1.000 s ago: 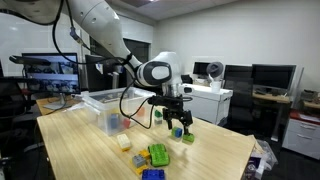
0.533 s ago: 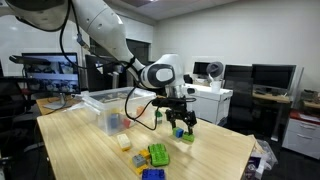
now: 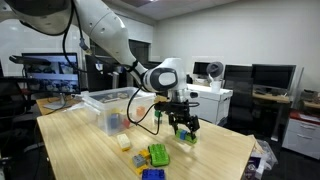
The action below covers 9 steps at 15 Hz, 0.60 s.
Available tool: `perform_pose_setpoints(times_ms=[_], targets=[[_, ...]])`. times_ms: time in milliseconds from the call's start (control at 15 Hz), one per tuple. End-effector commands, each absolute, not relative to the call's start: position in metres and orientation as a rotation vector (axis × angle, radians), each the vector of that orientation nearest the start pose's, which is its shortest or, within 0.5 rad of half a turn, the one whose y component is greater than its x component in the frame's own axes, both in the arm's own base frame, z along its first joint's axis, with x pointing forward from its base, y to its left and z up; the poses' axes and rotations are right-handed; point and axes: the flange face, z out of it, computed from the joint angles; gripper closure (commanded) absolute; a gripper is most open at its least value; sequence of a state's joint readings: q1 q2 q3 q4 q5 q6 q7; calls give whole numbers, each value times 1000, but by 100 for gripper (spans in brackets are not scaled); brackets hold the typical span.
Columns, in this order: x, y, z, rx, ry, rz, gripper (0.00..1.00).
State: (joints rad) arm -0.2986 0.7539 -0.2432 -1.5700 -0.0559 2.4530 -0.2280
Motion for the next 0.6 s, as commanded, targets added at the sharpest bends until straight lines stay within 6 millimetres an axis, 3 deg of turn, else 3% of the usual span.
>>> perform_pose_setpoints(times_ms=[0, 267, 533], targets=[[626, -349, 216, -3375, 333, -85, 33], [627, -350, 221, -3381, 323, -97, 66], [625, -347, 230, -3376, 305, -108, 67]])
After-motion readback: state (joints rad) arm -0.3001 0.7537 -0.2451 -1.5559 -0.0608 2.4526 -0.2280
